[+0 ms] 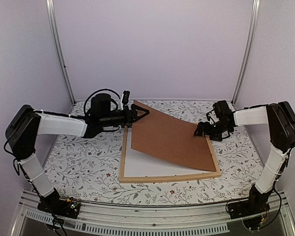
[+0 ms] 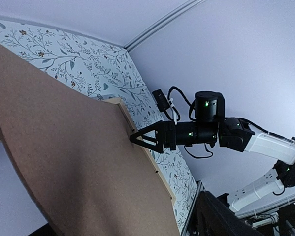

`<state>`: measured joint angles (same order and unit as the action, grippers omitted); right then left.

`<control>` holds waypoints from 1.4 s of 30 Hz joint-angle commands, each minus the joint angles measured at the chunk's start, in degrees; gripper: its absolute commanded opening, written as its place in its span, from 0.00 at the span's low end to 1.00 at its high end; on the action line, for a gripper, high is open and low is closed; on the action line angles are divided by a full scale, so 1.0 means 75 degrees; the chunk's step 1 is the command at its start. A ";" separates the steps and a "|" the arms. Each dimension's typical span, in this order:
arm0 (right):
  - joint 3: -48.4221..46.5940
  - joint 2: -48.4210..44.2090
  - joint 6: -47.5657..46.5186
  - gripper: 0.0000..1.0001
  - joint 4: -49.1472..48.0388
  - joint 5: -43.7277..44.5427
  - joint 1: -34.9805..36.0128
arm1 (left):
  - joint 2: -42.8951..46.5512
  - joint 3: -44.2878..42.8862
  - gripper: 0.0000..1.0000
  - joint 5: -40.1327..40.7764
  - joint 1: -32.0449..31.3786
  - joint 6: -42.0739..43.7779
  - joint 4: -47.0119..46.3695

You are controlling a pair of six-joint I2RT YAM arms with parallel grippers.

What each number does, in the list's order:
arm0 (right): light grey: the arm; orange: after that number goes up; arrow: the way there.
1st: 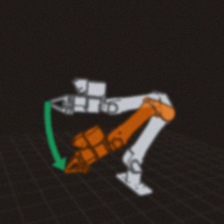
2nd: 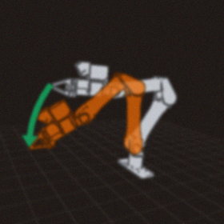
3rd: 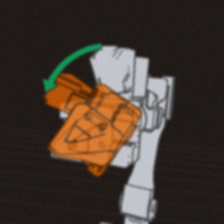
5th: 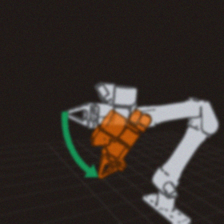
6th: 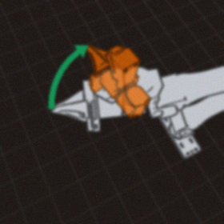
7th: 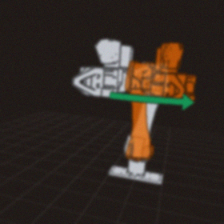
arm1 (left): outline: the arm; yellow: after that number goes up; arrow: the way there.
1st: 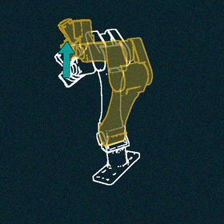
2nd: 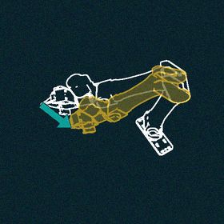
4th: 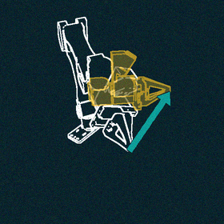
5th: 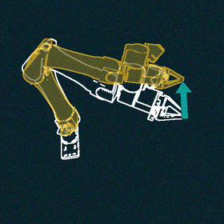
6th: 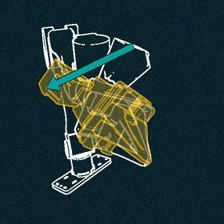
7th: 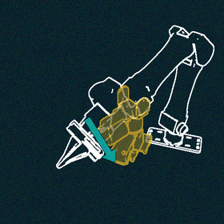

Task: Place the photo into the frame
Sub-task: Pick up the backboard from the frame body, then pass from the left arm to the right

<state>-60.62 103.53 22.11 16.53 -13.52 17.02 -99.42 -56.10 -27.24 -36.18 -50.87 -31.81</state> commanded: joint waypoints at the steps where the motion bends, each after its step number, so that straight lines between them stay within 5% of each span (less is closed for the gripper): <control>1: 0.0196 0.0423 -0.0073 0.98 0.0480 -0.1033 0.0556 | 0.0155 -0.0775 0.73 0.0169 -0.0501 0.0542 0.1862; 14: 0.0010 0.0236 -0.0249 0.98 0.0742 -0.0640 0.0489 | 0.0953 -0.0385 0.72 -0.0587 0.0112 0.0410 0.3099; 22: -0.0127 0.0132 -0.0372 0.98 0.0892 -0.0576 0.0329 | 0.1243 -0.0006 0.54 -0.0666 0.0443 0.0573 0.3403; 37: -0.0395 -0.0817 -0.0625 0.99 0.1380 -0.0868 -0.0149 | 0.1303 0.0437 0.00 -0.1064 0.0947 0.0580 0.2952; 42: -0.0462 -0.1136 -0.0718 0.99 0.1543 -0.1147 -0.0200 | 0.1339 0.0540 0.00 -0.1201 0.1017 0.0538 0.2668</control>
<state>-62.57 97.56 18.15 26.11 -19.40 15.81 -91.26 -53.39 -36.80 -29.65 -50.19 -8.99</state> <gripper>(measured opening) 0.989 0.053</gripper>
